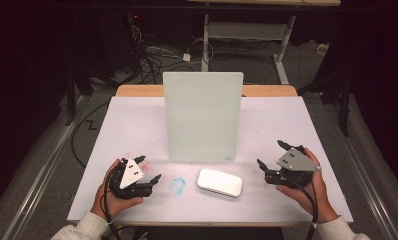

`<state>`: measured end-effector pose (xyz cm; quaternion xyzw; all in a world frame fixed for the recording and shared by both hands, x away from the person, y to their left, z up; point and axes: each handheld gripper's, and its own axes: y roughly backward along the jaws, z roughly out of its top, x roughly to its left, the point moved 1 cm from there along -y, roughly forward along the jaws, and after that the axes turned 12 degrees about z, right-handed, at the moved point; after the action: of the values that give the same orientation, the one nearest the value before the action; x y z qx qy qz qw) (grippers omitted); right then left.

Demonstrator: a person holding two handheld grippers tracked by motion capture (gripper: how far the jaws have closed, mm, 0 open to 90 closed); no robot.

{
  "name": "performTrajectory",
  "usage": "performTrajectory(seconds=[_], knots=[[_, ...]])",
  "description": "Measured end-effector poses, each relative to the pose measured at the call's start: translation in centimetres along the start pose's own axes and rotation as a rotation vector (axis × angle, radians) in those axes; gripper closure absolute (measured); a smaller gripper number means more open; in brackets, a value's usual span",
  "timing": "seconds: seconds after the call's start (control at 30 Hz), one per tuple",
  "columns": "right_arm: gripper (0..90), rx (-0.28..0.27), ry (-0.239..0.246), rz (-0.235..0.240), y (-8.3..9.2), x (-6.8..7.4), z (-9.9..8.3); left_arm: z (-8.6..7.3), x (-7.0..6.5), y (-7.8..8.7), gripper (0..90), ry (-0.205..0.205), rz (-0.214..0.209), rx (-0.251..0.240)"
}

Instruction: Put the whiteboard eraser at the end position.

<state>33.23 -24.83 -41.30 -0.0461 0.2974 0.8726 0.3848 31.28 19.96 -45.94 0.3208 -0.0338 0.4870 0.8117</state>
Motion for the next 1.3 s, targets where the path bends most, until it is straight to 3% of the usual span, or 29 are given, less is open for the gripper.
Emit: performTrajectory(seconds=[0.43,0.57,0.83,1.13,1.3], knots=[[16.4,-0.012,-0.033,-0.023,1.4,-0.1,-2.8,0.0,0.1,-0.1,22.0,-0.003,0.012,0.002],[16.5,0.006,-0.012,-0.069,1.5,-0.1,-3.8,0.1,0.1,-0.1,22.0,0.005,0.016,-0.001],[16.7,-0.002,-0.091,-0.029,1.6,0.1,-5.9,0.3,0.0,-0.4,22.0,-0.004,0.021,0.0],[16.8,-0.023,-0.12,-0.002,1.6,0.3,-6.2,0.1,-0.1,0.0,22.0,-0.029,0.029,0.003],[16.7,-0.024,-0.107,-0.003,1.7,0.6,-5.9,0.0,-0.1,0.2,22.0,-0.023,0.031,-0.001]])
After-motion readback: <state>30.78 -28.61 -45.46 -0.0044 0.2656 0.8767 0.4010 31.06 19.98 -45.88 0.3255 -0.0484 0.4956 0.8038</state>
